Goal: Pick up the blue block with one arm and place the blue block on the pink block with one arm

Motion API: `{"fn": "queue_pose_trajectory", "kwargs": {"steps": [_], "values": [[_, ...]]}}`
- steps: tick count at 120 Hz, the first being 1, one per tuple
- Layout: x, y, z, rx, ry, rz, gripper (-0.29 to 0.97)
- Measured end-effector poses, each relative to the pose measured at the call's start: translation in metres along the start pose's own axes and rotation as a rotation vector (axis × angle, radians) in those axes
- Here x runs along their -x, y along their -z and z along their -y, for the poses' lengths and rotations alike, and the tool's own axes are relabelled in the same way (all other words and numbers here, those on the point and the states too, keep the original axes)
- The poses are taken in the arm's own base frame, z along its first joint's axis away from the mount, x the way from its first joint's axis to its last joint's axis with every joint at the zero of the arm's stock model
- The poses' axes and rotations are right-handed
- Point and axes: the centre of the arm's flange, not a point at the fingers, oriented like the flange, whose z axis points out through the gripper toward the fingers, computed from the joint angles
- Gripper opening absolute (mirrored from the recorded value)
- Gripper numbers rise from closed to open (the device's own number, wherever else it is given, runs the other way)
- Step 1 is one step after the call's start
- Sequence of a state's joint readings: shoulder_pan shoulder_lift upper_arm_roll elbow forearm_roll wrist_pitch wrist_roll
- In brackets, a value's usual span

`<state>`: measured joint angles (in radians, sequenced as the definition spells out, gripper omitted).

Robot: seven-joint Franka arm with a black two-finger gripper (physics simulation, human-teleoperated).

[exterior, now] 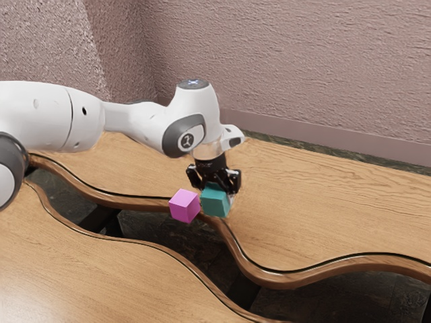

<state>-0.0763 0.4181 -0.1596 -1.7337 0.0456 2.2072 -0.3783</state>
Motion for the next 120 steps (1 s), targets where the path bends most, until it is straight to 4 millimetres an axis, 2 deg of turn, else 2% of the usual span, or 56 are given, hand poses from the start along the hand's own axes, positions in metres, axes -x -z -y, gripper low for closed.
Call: {"fn": "queue_pose_trajectory", "kwargs": {"steps": [10, 18, 31, 52, 70, 120], "values": [[-0.001, 0.014, 0.041, -0.014, 0.028, 0.003, 0.39], [-0.004, 0.018, 0.068, -0.02, 0.04, 0.006, 0.39], [-0.009, 0.014, 0.092, -0.025, 0.027, 0.015, 0.39], [-0.017, 0.002, 0.117, -0.036, -0.018, 0.032, 0.39], [-0.028, -0.006, 0.119, -0.049, -0.084, 0.028, 0.39], [-0.037, 0.0, 0.113, -0.049, -0.191, 0.01, 0.39]]}}
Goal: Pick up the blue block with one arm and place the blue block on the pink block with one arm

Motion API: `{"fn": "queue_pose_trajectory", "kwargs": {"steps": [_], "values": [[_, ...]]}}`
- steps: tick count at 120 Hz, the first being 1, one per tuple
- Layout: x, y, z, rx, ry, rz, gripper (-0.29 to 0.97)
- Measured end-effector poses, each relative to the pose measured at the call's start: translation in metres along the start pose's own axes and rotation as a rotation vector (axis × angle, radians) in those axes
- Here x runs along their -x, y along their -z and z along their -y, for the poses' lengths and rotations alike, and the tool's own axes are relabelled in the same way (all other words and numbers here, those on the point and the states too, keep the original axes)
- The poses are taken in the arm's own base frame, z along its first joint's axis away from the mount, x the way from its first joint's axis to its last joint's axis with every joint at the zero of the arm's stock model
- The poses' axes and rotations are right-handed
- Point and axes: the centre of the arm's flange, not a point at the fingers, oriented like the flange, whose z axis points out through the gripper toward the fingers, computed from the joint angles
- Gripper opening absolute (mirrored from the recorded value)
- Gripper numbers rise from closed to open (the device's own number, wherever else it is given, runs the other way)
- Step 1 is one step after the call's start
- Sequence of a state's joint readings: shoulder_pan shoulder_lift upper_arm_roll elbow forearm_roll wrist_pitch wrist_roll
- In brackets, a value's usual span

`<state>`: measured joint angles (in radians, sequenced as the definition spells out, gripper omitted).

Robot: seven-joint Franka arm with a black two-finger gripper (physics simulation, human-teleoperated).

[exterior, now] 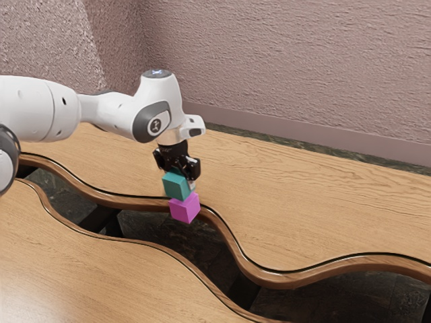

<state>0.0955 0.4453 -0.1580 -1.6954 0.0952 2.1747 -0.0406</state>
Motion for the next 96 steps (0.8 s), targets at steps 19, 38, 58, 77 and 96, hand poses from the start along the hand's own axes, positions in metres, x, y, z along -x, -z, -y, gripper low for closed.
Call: {"fn": "queue_pose_trajectory", "kwargs": {"steps": [19, 38, 58, 77, 96], "values": [[0.0, -0.001, 0.0, 0.006, -0.007, 0.001, 0.39], [0.0, -0.001, 0.001, 0.007, -0.014, 0.001, 0.39], [0.0, -0.001, 0.0, 0.008, -0.027, 0.002, 0.51], [0.0, 0.004, 0.002, 0.007, -0.032, -0.004, 0.59], [0.007, 0.089, 0.004, -0.018, -0.036, -0.103, 0.62]]}}
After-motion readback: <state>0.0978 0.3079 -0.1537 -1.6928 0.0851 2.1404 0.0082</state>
